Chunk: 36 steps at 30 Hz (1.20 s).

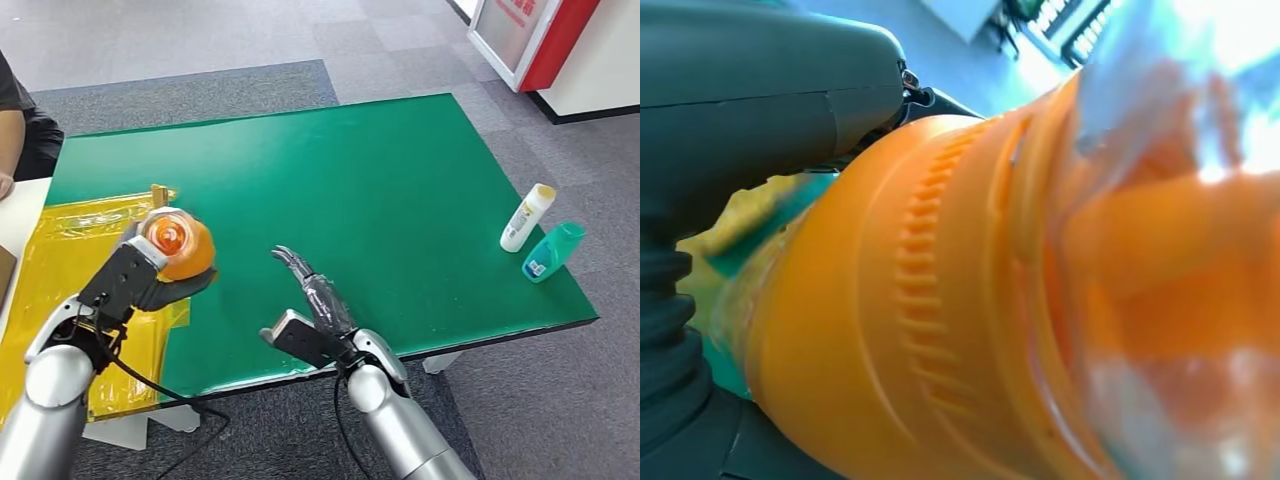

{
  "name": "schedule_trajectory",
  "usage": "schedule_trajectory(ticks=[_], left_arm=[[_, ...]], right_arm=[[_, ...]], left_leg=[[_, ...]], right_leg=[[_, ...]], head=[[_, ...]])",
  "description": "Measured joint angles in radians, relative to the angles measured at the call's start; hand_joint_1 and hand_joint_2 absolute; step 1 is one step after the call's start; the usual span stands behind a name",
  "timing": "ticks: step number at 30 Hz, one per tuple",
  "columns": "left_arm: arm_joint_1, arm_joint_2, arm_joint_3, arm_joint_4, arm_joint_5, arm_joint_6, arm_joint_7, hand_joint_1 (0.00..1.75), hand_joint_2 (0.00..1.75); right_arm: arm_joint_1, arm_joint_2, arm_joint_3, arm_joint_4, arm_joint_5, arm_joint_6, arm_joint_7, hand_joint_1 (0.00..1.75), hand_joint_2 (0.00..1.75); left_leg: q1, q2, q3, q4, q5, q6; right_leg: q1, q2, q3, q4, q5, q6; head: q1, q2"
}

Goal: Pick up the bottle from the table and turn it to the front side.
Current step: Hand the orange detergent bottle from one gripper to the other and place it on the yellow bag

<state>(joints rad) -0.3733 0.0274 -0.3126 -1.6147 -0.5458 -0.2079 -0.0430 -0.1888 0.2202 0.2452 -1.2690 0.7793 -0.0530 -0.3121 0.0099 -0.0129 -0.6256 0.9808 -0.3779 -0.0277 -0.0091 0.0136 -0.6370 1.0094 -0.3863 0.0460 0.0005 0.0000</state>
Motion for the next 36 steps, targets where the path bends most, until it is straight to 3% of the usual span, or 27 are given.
schedule_trajectory(ticks=[6, 10, 16, 25, 30, 31, 34, 35, 36], left_arm=[[-0.162, 0.109, -0.025, 0.097, -0.118, -0.134, 0.106, 1.75, 1.75], [-0.249, 0.194, -0.091, 0.197, -0.127, -0.238, 0.125, 1.75, 1.75], [-0.278, 0.282, -0.230, 0.281, -0.190, -0.275, 0.169, 1.75, 1.75], [-0.197, 0.296, -0.288, 0.385, -0.326, -0.231, 0.211, 1.75, 1.75], [-0.171, 0.254, -0.243, 0.459, -0.458, -0.180, 0.234, 1.75, 1.75], [-0.168, 0.242, -0.231, 0.472, -0.477, -0.169, 0.234, 1.57, 1.75], [-0.159, 0.198, -0.179, 0.506, -0.548, -0.119, 0.230, 0.26, 1.75], [-0.154, 0.181, -0.157, 0.511, -0.575, -0.102, 0.226, 0.00, 1.75], [-0.148, 0.163, -0.134, 0.514, -0.602, -0.085, 0.222, 0.00, 1.75]], right_arm=[[0.010, -0.008, -0.056, -0.020, -0.038, 0.011, -0.027, 0.00, 1.75], [0.007, -0.014, -0.076, -0.020, -0.052, 0.013, -0.041, 0.00, 1.75], [-0.001, -0.020, -0.097, -0.018, -0.097, 0.036, -0.052, 0.00, 1.75], [0.000, -0.022, -0.108, -0.017, -0.157, 0.092, -0.076, 0.00, 1.75], [0.000, -0.022, -0.108, -0.017, -0.163, 0.093, -0.074, 0.00, 1.75], [0.000, -0.022, -0.108, -0.017, -0.163, 0.093, -0.073, 0.00, 1.75], [0.001, -0.022, -0.108, -0.017, -0.163, 0.094, -0.069, 0.00, 1.75], [0.002, -0.022, -0.108, -0.017, -0.163, 0.094, -0.068, 0.00, 1.75], [0.005, -0.022, -0.109, -0.018, -0.163, 0.094, -0.066, 0.00, 1.75]], left_leg=[[0.000, 0.001, 0.000, 0.000, 0.001, -0.002], [0.000, 0.001, 0.000, 0.000, 0.002, -0.002], [0.000, 0.002, -0.001, 0.000, 0.002, -0.002], [0.000, 0.002, -0.002, 0.000, 0.001, -0.002], [0.000, 0.002, -0.002, 0.000, 0.001, -0.002], [0.000, 0.002, -0.002, 0.000, 0.001, -0.002], [0.000, 0.002, -0.002, 0.000, 0.001, -0.002], [0.000, 0.002, -0.002, 0.000, 0.001, -0.002], [0.000, 0.002, -0.002, 0.000, 0.001, -0.002]], right_leg=[[0.000, 0.001, -0.001, 0.000, 0.001, -0.001], [0.000, 0.002, -0.002, 0.001, 0.001, -0.002], [0.000, 0.002, -0.002, 0.001, 0.001, -0.002], [0.000, 0.002, -0.003, 0.001, 0.001, -0.002], [0.000, 0.002, -0.002, 0.001, 0.001, -0.002], [0.000, 0.002, -0.002, 0.001, 0.001, -0.001], [0.000, 0.002, -0.002, 0.001, 0.001, -0.001], [0.000, 0.002, -0.002, 0.000, 0.001, -0.001], [0.000, 0.002, -0.002, 0.000, 0.001, -0.001]], head=[[0.000, 0.000], [0.000, 0.000], [0.000, 0.000], [0.000, 0.000], [0.000, 0.000], [0.000, 0.000], [0.000, 0.000], [0.000, 0.000], [0.000, 0.000]])
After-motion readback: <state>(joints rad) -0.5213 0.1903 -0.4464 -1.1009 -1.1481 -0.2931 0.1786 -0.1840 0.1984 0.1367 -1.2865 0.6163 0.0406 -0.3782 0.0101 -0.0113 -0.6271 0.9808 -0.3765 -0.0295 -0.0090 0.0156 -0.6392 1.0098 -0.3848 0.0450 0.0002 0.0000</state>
